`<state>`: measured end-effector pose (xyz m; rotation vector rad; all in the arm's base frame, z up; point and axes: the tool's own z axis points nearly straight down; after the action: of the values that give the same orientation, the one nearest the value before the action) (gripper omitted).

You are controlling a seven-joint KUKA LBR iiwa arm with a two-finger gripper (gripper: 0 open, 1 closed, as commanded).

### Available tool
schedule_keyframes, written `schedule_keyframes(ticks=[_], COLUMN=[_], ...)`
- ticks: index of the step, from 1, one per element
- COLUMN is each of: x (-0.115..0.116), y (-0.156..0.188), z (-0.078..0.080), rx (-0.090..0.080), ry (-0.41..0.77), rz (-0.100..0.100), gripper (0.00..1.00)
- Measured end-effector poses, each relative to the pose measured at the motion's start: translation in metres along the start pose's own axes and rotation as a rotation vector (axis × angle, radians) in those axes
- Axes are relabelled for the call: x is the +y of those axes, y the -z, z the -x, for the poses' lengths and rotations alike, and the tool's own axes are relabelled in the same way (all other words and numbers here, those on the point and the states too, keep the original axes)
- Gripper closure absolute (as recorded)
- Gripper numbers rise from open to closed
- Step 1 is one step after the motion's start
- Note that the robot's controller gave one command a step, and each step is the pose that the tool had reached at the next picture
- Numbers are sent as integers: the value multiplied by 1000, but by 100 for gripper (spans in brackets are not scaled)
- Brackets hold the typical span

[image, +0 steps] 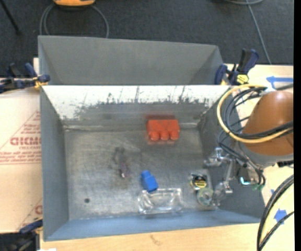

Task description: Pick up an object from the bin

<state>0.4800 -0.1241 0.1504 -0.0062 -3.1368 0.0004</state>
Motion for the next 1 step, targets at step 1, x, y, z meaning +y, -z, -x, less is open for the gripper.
schedule_keyframes(ticks=[1], x=[-21], y=[-68], z=[42], rx=[-9], ry=[-172], rz=[2], gripper=[0])
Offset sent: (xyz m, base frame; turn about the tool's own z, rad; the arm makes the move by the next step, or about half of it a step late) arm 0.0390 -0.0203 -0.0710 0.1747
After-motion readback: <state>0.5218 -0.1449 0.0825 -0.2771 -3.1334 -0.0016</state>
